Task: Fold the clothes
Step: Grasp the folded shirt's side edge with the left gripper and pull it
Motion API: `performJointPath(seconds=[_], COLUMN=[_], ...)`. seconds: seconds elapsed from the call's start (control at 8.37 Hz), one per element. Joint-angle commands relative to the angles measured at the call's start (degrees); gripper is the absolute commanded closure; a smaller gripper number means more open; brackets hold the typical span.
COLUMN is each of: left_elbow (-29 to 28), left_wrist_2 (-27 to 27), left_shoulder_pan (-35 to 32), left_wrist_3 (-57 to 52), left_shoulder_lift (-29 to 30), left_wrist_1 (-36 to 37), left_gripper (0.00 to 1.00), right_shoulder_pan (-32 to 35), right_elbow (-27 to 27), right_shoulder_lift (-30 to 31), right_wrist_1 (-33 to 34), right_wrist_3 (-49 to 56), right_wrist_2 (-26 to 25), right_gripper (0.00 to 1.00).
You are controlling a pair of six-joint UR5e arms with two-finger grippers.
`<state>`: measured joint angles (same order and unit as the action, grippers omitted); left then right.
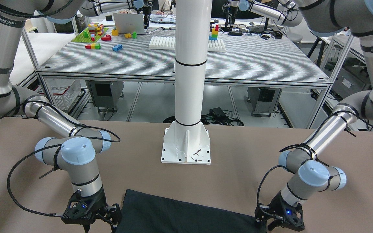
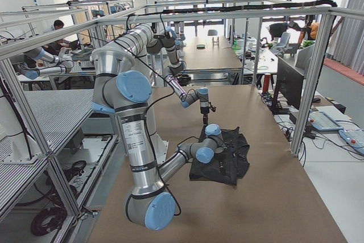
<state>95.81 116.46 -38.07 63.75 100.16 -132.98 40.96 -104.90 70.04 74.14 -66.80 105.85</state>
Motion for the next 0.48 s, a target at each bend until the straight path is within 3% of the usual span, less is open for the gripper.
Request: performJointPath(seconds=[0.0,0.12,0.36], left_elbow=[0.34,0.35,0.17], left_wrist_2=[0.08,0.43,0.87], left_shoulder_pan=[-0.08,-0.08,-0.17], left_wrist_3=[0.5,0.59,0.33], left_shoulder_lift=[-0.48,-0.92,-0.84], left_wrist_1=[-1.92,-3.68,-3.69], left_gripper=[0.89,1.0,1.0], right_shoulder_pan=[0.0,0.0,0.0], right_elbow=[0.05,0.05,0.05], right_shoulder_lift=[-0.08,-0.08,-0.08], right_wrist_1=[-0.05,-0.05,-0.05], right_wrist_3=[0.0,0.0,0.09], right_wrist_2=[-0.03,-0.03,-0.03], right_gripper=[0.06,0.06,0.06])
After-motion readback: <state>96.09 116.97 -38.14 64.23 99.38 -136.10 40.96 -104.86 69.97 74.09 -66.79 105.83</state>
